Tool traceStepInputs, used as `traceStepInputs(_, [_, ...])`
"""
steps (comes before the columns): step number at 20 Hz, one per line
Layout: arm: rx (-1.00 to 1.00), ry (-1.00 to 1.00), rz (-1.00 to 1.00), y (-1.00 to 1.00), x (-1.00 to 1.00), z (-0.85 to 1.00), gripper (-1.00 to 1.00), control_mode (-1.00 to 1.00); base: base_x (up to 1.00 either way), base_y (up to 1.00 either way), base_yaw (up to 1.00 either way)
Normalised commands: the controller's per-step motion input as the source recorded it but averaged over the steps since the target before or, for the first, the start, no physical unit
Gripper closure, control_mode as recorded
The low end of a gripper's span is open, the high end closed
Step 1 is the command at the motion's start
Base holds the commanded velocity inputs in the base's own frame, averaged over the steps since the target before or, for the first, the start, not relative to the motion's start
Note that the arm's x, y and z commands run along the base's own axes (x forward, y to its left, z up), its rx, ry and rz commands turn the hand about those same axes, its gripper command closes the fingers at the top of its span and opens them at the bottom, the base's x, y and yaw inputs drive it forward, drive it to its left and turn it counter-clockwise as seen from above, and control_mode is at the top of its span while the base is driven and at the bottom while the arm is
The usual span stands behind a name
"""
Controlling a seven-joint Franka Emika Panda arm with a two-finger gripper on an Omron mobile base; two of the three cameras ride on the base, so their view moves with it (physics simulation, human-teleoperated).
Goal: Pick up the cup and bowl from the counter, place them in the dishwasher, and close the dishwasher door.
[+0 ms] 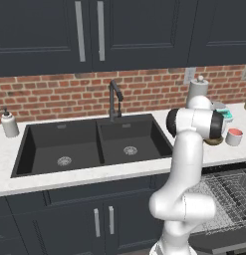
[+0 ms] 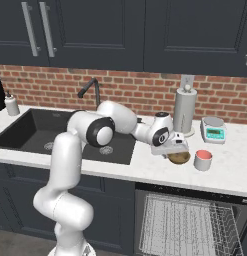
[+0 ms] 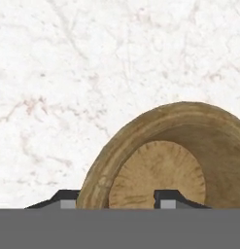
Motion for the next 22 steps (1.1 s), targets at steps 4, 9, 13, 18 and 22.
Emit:
traceStepInputs(4, [0.0,0.0,0.03,0.0,0.06,0.0,1.0,-1.0,0.0,0.0,0.0])
traceStepInputs(9, [0.0,0.0,0.02,0.0,0.0,0.0,1.0,-1.0,0.0,0.0,0.0])
traceStepInputs(13, [-0.03,0.0,0.0,0.21,-0.03,0.0,1.0,-1.0,0.0,0.0,0.0])
traceStepInputs(18, [-0.07,-0.06,0.0,0.39,-0.7,0.33,1.0,-1.0,0.0,0.0,0.0])
traceStepInputs(22, [0.0,-0.19,0.0,0.38,-1.0,0.33,1.0,-1.0,0.0,0.0,0.0])
